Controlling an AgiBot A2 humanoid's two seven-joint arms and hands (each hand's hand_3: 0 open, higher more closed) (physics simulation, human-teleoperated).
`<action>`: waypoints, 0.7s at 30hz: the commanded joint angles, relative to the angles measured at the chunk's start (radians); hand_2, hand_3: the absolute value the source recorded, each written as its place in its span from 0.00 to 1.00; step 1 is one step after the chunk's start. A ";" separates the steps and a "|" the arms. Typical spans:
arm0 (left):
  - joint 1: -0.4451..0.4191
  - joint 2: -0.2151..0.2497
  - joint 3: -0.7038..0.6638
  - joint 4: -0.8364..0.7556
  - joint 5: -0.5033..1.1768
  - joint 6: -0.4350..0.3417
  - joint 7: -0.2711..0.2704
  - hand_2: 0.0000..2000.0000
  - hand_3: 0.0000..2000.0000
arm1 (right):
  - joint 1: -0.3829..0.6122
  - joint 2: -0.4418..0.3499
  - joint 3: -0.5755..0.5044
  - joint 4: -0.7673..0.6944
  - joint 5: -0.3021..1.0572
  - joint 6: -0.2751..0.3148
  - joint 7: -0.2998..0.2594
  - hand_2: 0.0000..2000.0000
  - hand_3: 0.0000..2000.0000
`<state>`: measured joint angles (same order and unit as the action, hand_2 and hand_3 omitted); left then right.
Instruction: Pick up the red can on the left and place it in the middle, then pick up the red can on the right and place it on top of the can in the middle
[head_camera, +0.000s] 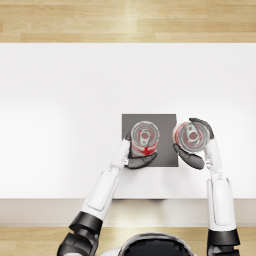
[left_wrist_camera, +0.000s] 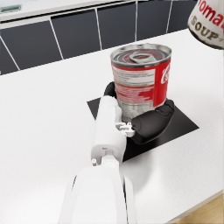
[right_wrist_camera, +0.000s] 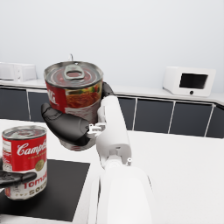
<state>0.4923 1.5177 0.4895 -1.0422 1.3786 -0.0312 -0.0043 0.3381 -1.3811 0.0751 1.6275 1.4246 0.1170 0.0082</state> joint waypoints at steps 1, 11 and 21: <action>0.057 0.037 0.049 0.147 0.001 -0.002 -0.030 1.00 0.76 | 0.021 -0.006 0.013 0.018 0.000 0.001 0.000 1.00 0.76; 0.090 0.045 0.090 0.258 0.000 -0.012 -0.232 0.00 0.27 | 0.058 -0.034 0.061 0.060 0.000 0.013 0.002 1.00 0.76; -0.233 -0.137 -0.087 -0.504 0.001 0.028 -0.026 0.00 0.00 | 0.174 -0.102 0.160 0.043 0.000 0.060 0.002 1.00 0.76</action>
<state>0.3342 1.4309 0.4720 -1.3182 1.3794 -0.0023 -0.0220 0.4626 -1.4642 0.2135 1.6718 1.4244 0.1779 0.0100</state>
